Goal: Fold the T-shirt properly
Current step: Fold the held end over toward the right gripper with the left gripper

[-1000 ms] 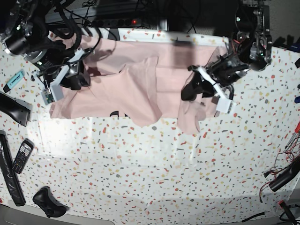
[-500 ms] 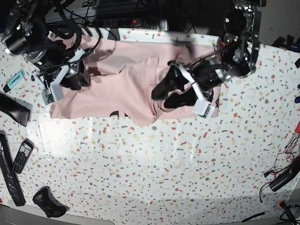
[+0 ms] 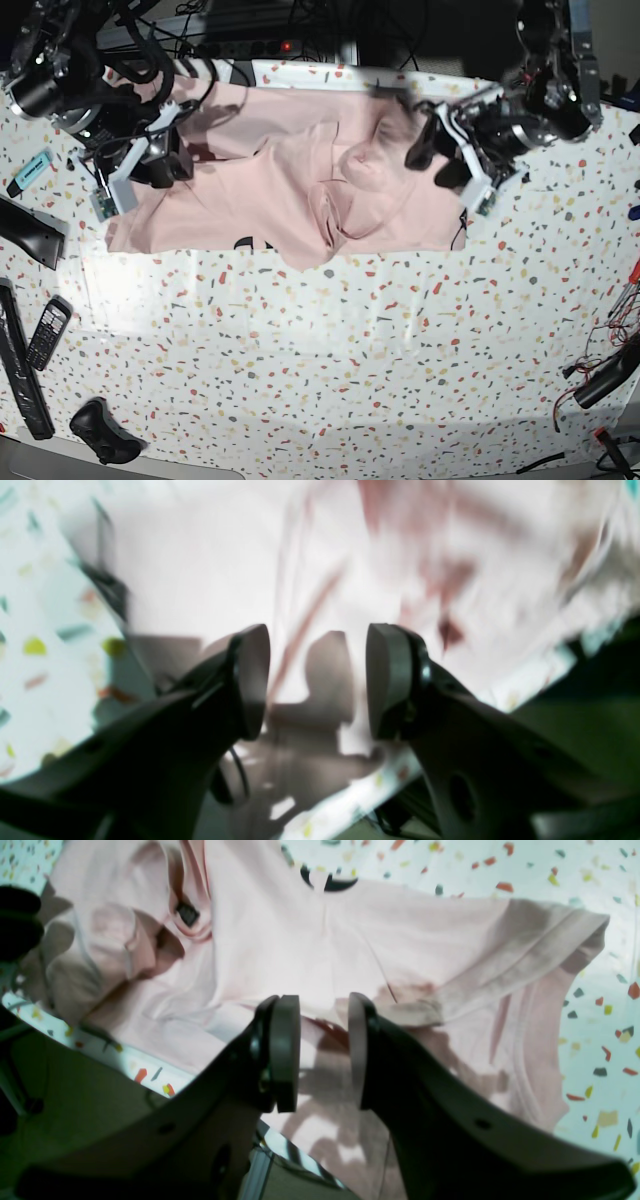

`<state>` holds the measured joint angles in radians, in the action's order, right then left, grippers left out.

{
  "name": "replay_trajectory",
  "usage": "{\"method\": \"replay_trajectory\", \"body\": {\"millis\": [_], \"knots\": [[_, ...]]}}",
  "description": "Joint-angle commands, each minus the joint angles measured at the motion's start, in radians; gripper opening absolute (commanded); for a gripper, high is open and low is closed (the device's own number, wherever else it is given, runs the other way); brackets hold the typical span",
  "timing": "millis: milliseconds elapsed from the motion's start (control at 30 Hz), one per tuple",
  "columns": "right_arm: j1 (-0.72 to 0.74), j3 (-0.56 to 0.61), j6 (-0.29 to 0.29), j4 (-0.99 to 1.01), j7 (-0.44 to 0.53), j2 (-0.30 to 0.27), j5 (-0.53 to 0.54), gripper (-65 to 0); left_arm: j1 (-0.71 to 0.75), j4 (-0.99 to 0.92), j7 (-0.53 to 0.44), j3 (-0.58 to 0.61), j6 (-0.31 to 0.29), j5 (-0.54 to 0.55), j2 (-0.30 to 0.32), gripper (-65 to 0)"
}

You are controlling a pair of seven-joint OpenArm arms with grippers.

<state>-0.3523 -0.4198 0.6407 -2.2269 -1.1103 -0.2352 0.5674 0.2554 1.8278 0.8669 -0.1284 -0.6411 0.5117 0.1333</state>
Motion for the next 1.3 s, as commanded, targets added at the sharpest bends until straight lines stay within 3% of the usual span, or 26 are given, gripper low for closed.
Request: {"method": "replay_trajectory", "body": {"millis": [0,100,233,600,667,767,833,967,1067,1200,1267], "knots": [[0.005,-0.006,0.008,-0.019,0.016,-0.009,0.011,-48.5,0.006,0.018,-0.037,-0.002,-0.003,-0.003,0.003,-35.6],[0.005,-0.006,0.008,-0.019,0.014,-0.009,0.012,-48.5,0.031,0.018,-0.068,-0.002,0.002,-0.045,0.003,-35.6],[0.005,-0.006,0.008,-0.019,0.010,-0.009,0.012,-48.5,0.032,0.018,-0.081,-0.002,0.070,-0.074,0.003,-35.6],[0.005,-0.006,0.008,-0.019,0.010,-0.009,0.012,-48.5,0.032,0.012,-0.068,0.089,0.073,-0.081,0.003,-36.1],[0.005,-0.006,0.008,-0.019,0.010,-0.009,0.012,-48.5,0.030,0.012,-0.072,0.105,0.073,-0.092,0.003,-41.1],[0.005,-0.006,0.008,-0.019,0.010,-0.010,0.012,-48.5,0.029,0.012,-0.096,0.103,0.073,-0.088,0.003,-58.1],[0.005,-0.006,0.008,-0.019,0.010,-0.010,0.012,-48.5,0.030,0.012,-0.109,0.103,0.071,-0.030,0.003,-65.0],[0.005,-0.006,0.008,-0.019,0.010,-0.010,0.012,-48.5,0.030,0.012,-0.080,0.111,-0.057,0.195,0.003,-65.0],[0.005,-0.006,0.008,-0.019,0.011,-0.010,0.013,-48.5,0.030,0.012,-0.023,0.156,-0.057,0.322,0.003,-65.0],[0.005,-0.006,0.008,-0.019,0.010,-0.010,0.013,-48.5,0.024,0.012,-0.073,0.275,-0.057,0.340,0.003,-65.0],[0.005,-0.006,0.008,-0.019,0.010,-0.009,0.012,-48.5,0.022,0.012,-0.136,0.333,-0.057,0.288,0.003,-58.3]]}}
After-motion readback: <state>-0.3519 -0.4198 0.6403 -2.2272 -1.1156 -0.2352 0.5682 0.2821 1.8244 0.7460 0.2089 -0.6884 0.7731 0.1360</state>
